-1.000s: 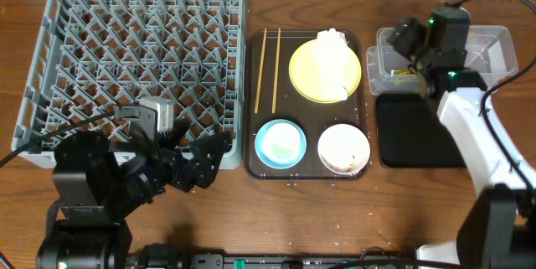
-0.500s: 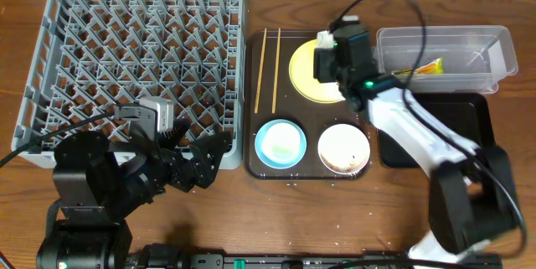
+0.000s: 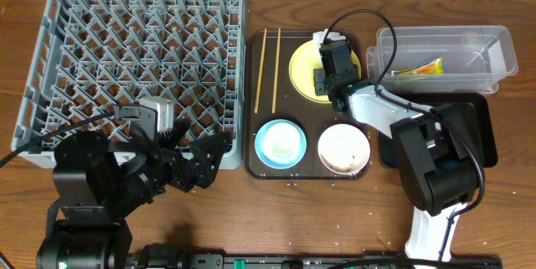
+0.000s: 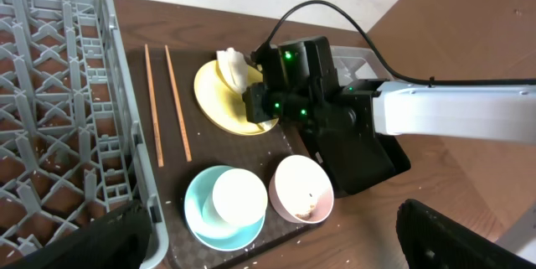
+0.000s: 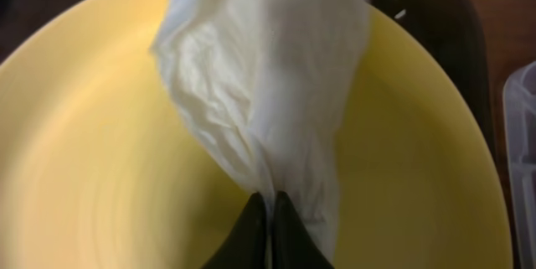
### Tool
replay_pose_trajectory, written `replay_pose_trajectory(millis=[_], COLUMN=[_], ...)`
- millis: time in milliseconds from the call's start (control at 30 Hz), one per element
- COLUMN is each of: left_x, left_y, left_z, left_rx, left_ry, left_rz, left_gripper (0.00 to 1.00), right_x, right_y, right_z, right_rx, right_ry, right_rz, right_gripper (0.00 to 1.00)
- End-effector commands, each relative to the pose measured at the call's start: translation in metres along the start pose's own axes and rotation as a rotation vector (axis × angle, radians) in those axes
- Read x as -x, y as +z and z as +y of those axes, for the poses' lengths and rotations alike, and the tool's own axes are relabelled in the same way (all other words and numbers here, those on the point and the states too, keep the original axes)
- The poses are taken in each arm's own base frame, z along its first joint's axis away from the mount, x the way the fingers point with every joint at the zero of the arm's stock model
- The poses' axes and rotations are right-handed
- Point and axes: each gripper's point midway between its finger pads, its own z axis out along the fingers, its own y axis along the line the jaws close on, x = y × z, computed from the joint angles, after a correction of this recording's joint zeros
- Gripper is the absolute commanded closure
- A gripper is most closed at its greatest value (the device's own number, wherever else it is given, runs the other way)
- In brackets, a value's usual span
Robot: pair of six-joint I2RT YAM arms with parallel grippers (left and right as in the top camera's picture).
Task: Sort waste into correct bins and load items into the dishwasher
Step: 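Return the right gripper to the plate and grasp the white tissue, then carry the tissue into the clear bin and release it, then grasp the white paper cup from the blue bowl with the right gripper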
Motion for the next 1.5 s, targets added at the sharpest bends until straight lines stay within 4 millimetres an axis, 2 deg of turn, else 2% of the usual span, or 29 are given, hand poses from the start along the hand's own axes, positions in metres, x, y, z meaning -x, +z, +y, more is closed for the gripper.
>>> replay_pose_trajectory(millis=[0, 67, 133, 167, 267, 367, 467, 533, 567, 700, 800, 933, 967, 1000, 1067, 1133, 1233, 1367, 1467], left_x=[0.007, 0.007, 0.007, 0.007, 0.007, 0.007, 0.007, 0.007, 0.007, 0.007, 0.007, 0.007, 0.007, 0.007, 0.007, 0.007, 0.007, 0.007, 0.007], left_y=[-0.004, -0.004, -0.004, -0.004, -0.004, -0.004, -0.004, -0.004, -0.004, -0.004, -0.004, -0.004, -0.004, -0.004, -0.004, -0.004, -0.004, -0.004, -0.004], left_z=[-0.004, -0.004, -0.004, -0.004, -0.004, -0.004, -0.004, -0.004, -0.004, -0.004, -0.004, -0.004, -0.004, -0.004, -0.004, -0.004, -0.004, -0.004, -0.004], left_rx=[-0.001, -0.001, -0.001, -0.001, -0.001, -0.001, -0.001, -0.001, -0.001, -0.001, -0.001, -0.001, -0.001, -0.001, -0.001, -0.001, -0.001, -0.001, -0.001], left_ry=[0.019, 0.019, 0.019, 0.019, 0.019, 0.019, 0.019, 0.019, 0.019, 0.019, 0.019, 0.019, 0.019, 0.019, 0.019, 0.019, 0.019, 0.019, 0.019], left_rz=[-0.02, -0.02, -0.02, -0.021, -0.02, -0.021, -0.021, -0.02, -0.02, -0.021, -0.02, -0.02, -0.02, -0.02, -0.021, -0.02, -0.02, -0.02, -0.02], left_gripper=[0.05, 0.05, 0.05, 0.05, 0.05, 0.05, 0.05, 0.05, 0.05, 0.05, 0.05, 0.05, 0.05, 0.05, 0.05, 0.05, 0.05, 0.05, 0.05], right_x=[0.007, 0.014, 0.028, 0.042, 0.066, 0.083, 0.087, 0.088, 0.087, 0.073, 0.06, 0.041, 0.041, 0.041, 0.044, 0.051, 0.068, 0.087, 0.087], right_y=[-0.011, -0.021, -0.04, -0.058, -0.095, -0.125, -0.141, -0.143, -0.14, -0.129, -0.118, -0.098, -0.095, -0.093, -0.092, -0.097, -0.115, -0.155, -0.186], right_z=[-0.004, -0.002, -0.001, 0.0, -0.005, -0.028, -0.067, -0.097, -0.129, -0.181, -0.208, -0.223, -0.223, -0.222, -0.212, -0.202, -0.183, -0.135, -0.097], right_rx=[-0.001, 0.027, 0.076, 0.112, 0.167, 0.149, 0.068, 0.006, -0.047, -0.172, -0.256, -0.302, -0.302, -0.294, -0.236, -0.172, -0.046, 0.211, 0.348], right_ry=[0.048, 0.059, 0.079, 0.113, 0.218, 0.337, 0.491, 0.573, 0.658, 0.845, 0.97, 1.074, 1.074, 1.074, 1.044, 1.005, 0.914, 0.731, 0.56], right_rz=[-0.002, -0.006, -0.026, -0.048, -0.095, -0.133, -0.153, -0.168, -0.177, -0.185, -0.187, -0.155, -0.155, -0.152, -0.129, -0.12, -0.12, -0.1, -0.078], right_gripper=[0.99, 0.99, 0.99, 0.99, 0.99, 0.99, 0.99, 0.99, 0.99, 0.99, 0.99, 0.99, 0.95, 0.78, 0.34, 0.21, 0.14, 0.13, 0.13])
